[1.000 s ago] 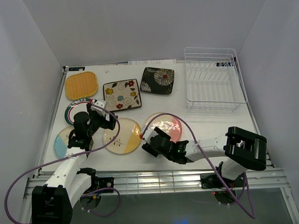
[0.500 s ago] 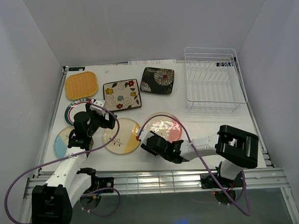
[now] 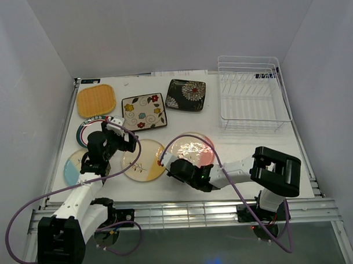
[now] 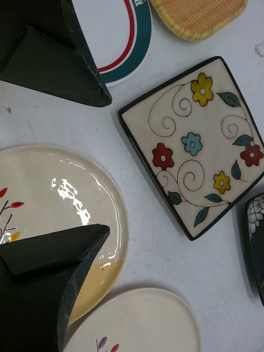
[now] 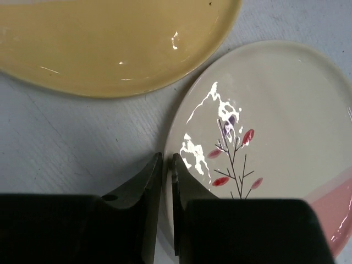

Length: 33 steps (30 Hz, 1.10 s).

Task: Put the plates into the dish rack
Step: Pick up the plate at the center of the board.

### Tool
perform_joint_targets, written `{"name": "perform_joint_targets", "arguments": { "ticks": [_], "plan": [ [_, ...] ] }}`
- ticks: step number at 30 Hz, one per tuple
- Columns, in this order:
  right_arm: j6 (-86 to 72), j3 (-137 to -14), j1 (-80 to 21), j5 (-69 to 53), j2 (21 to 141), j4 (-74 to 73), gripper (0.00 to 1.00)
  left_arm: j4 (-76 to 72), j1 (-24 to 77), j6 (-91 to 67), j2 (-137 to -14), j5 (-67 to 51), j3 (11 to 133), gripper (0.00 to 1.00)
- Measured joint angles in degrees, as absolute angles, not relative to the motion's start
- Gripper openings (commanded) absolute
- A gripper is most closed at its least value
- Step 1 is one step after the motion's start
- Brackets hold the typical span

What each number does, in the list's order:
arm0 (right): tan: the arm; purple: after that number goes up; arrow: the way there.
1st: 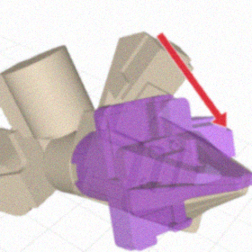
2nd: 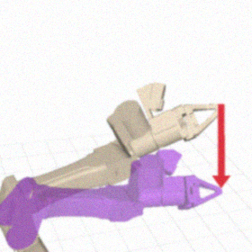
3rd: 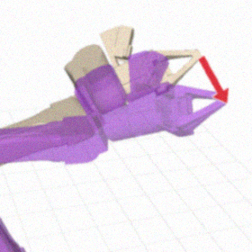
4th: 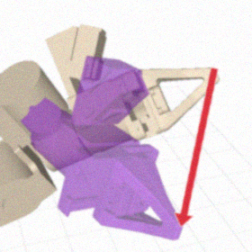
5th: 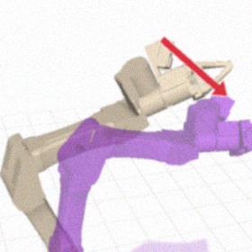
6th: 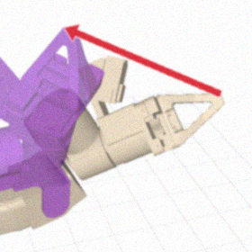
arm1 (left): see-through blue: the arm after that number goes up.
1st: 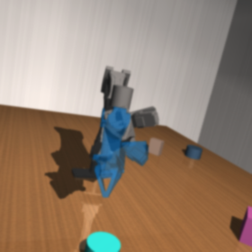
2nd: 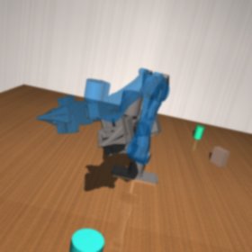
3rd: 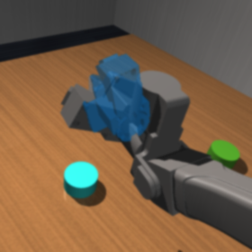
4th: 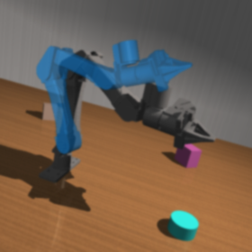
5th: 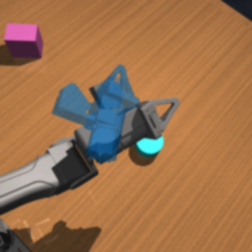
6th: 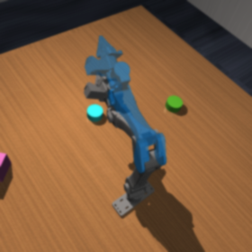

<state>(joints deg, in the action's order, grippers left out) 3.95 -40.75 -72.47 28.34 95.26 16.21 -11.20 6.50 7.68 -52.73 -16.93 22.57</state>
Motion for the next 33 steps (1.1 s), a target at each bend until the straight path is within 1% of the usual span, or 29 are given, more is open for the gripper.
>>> {"name": "perform_joint_targets", "arguments": {
  "ticks": [2,12,21,26,33],
  "plan": [
    [3.95,-40.75,-72.49,28.40,95.26,16.29,0.08,-11.20,6.48,7.68,-52.75,-16.95,22.57,0.98],
    [3.44,-40.03,-72.44,29.82,94.63,16.43,0.08,-11.20,6.50,5.67,-52.73,-19.11,22.57,0.98],
    [2.72,-35.94,-71.55,29.10,89.32,17.45,0.08,-11.16,6.48,-5.69,-53.41,-19.51,22.57,0.98],
    [1.89,-33.76,-70.48,29.06,86.59,20.38,0.08,-10.33,6.50,-11.31,-56.05,-21.37,22.61,0.98],
    [0.99,-32.75,-69.58,28.97,86.30,23.59,0.08,-8.51,6.50,-17.21,-60.51,-23.49,23.92,0.98]
  ]
}}
